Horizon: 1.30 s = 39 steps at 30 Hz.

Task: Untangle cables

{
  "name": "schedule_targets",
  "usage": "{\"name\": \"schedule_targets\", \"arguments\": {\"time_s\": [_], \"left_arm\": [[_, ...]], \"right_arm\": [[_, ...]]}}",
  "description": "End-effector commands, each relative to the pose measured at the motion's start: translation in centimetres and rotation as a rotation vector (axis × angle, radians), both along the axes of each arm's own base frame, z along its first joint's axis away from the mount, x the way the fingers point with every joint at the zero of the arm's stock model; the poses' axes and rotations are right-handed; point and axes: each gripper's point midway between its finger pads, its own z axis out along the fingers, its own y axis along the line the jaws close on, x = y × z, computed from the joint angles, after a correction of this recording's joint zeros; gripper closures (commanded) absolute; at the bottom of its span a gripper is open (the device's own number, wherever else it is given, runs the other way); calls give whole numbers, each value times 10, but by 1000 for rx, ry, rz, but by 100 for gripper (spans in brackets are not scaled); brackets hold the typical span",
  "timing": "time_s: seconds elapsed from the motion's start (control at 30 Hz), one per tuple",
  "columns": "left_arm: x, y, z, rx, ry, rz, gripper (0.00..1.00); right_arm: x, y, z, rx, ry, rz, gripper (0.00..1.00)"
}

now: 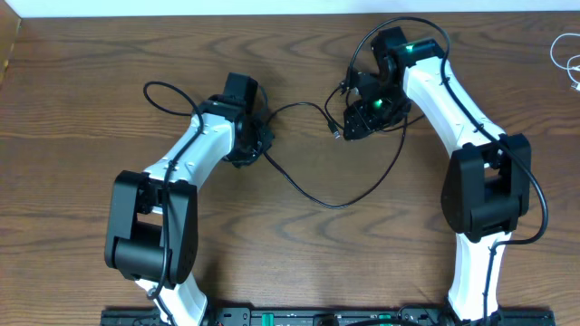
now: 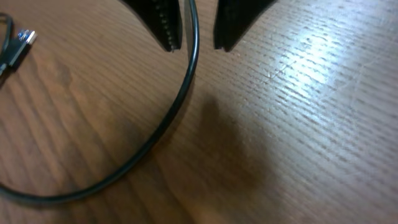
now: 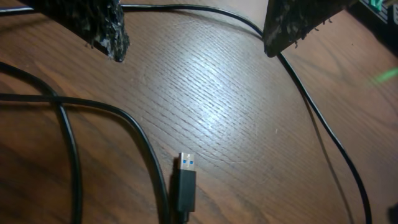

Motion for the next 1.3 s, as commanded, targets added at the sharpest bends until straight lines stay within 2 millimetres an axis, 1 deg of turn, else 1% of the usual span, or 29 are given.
{"name": "schedule_targets", "arguments": {"time_s": [0.0, 0.13, 0.33, 0.37, 0.47, 0.5, 0.57, 0.6, 0.67, 0.73, 0.77, 0.8, 0.83, 0.87, 0.9, 0.93, 0.97, 1.0, 1.1, 1.23, 1.27], "left_arm": [[-2, -3, -7, 9, 2, 36, 65], [-4, -9, -12, 10, 6, 19, 58], [-11, -23, -32, 0, 50, -16, 59], [-12, -24, -35, 2, 58, -18, 60], [-15, -26, -38, 3, 70, -25, 72], [-15, -26, -38, 4, 70, -25, 75], [-14, -26, -38, 2, 66, -25, 88], [-13, -26, -38, 1, 63, -26, 92], [-9, -28, -37, -2, 42, -42, 92], [-3, -30, -30, -11, 13, -65, 93], [1, -34, -25, -34, 0, -83, 93], [7, -42, -11, -88, -29, -108, 92], [11, -46, -2, -115, -52, -116, 93], [18, -51, 11, -149, -89, -123, 93], [25, -54, 25, -181, -131, -127, 92], [34, -57, 45, -217, -192, -131, 93], [39, -57, 58, -234, -233, -132, 92], [47, -56, 80, -257, -301, -131, 93], [54, -50, 122, -297, -411, -126, 93], [53, -37, 161, -329, -500, -112, 93], [53, -33, 168, -332, -515, -104, 92]], "right_arm": [[-3, 6, -1, 6, 11, 0, 33], [-4, 8, -1, 6, 10, 5, 33], [-4, 8, -1, 6, 10, 5, 33], [-4, 8, -1, 6, 11, 5, 33], [-4, 8, -1, 6, 10, 5, 33], [-4, 8, -1, 6, 10, 5, 33], [-4, 8, -1, 7, 9, 5, 33], [-3, 9, -1, 8, 8, 5, 33], [-3, 9, -1, 8, 8, 6, 33], [-4, 10, -1, 9, 8, 9, 33], [-4, 11, -1, 9, 8, 11, 33], [-4, 13, -1, 11, 5, 15, 33], [-4, 14, 0, 14, 3, 19, 33], [-5, 17, 1, 30, 0, 34, 33], [-7, 23, 3, 66, -3, 65, 33], [-9, 31, 7, 119, -6, 102, 33], [-12, 40, 12, 186, -10, 150, 34], [-18, 52, 21, 285, -20, 217, 34], [-28, 71, 40, 459, -55, 343, 34], [-36, 82, 55, 592, -105, 449, 32], [-38, 84, 57, 612, -115, 468, 31]]}}
